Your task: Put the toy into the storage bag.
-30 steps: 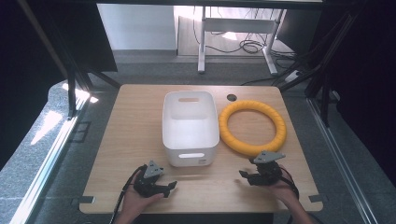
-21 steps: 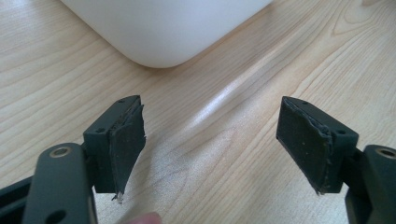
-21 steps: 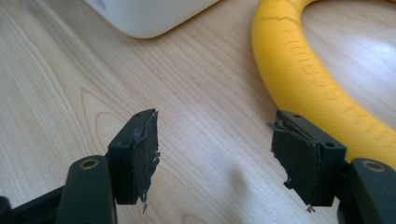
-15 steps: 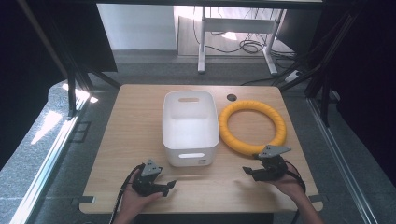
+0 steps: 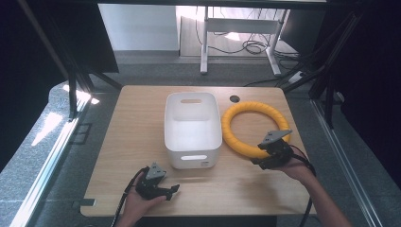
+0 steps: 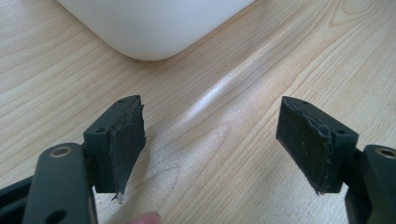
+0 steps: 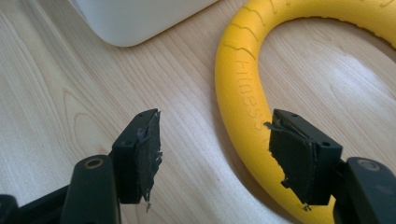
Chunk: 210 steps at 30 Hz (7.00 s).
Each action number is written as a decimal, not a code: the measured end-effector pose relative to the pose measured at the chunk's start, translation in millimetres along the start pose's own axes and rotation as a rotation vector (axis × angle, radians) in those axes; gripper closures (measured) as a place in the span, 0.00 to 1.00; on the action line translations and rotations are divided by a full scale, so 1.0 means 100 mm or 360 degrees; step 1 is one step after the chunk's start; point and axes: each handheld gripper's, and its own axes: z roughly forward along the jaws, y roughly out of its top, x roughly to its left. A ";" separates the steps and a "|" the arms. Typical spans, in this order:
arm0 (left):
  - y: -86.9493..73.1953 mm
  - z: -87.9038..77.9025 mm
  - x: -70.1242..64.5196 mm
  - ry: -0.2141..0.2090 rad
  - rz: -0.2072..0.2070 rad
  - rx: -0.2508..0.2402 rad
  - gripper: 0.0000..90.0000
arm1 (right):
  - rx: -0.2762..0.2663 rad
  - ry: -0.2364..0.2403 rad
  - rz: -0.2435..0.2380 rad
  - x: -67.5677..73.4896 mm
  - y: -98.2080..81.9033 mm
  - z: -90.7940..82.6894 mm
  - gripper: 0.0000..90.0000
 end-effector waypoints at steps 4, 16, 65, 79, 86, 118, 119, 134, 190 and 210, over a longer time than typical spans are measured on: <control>0.00 0.01 0.00 -0.0002 -0.0002 0.0005 0.27 | 0.0026 0.0017 0.0015 -0.08 0.03 0.06 0.38; -0.01 0.02 0.00 -0.0007 0.0001 0.0008 0.27 | 0.0206 0.0086 -0.0021 -0.23 0.16 0.26 0.37; -0.02 0.05 0.02 0.0003 -0.0005 0.0012 0.27 | 0.0572 0.0197 -0.0091 -0.40 0.17 0.94 0.38; -0.02 0.04 0.02 0.0007 0.0007 0.0013 0.27 | 0.0713 0.0252 -0.0142 -0.47 0.29 0.98 0.54; -0.03 0.04 0.03 0.0014 -0.0007 0.0012 0.27 | 0.0667 0.0323 -0.0104 -0.50 0.34 0.96 0.55; -0.03 0.06 0.02 0.0004 -0.0001 0.0022 0.27 | -0.0129 0.0579 0.0321 -0.82 0.58 0.27 0.57; -0.03 0.07 0.02 0.0004 -0.0001 0.0022 0.27 | -0.0147 0.0585 0.0331 -0.83 0.58 0.25 0.57; -0.03 0.06 0.02 0.0006 -0.0004 0.0017 0.27 | -0.0443 0.0601 0.0416 -0.91 0.57 0.00 0.57; -0.03 0.05 0.02 0.0010 0.0005 0.0015 0.27 | -0.0907 0.0643 0.0335 -0.60 0.75 -0.54 0.57; -0.03 0.05 0.02 0.0009 0.0010 0.0013 0.27 | -0.0973 0.0697 0.0251 -0.42 0.95 -0.63 0.57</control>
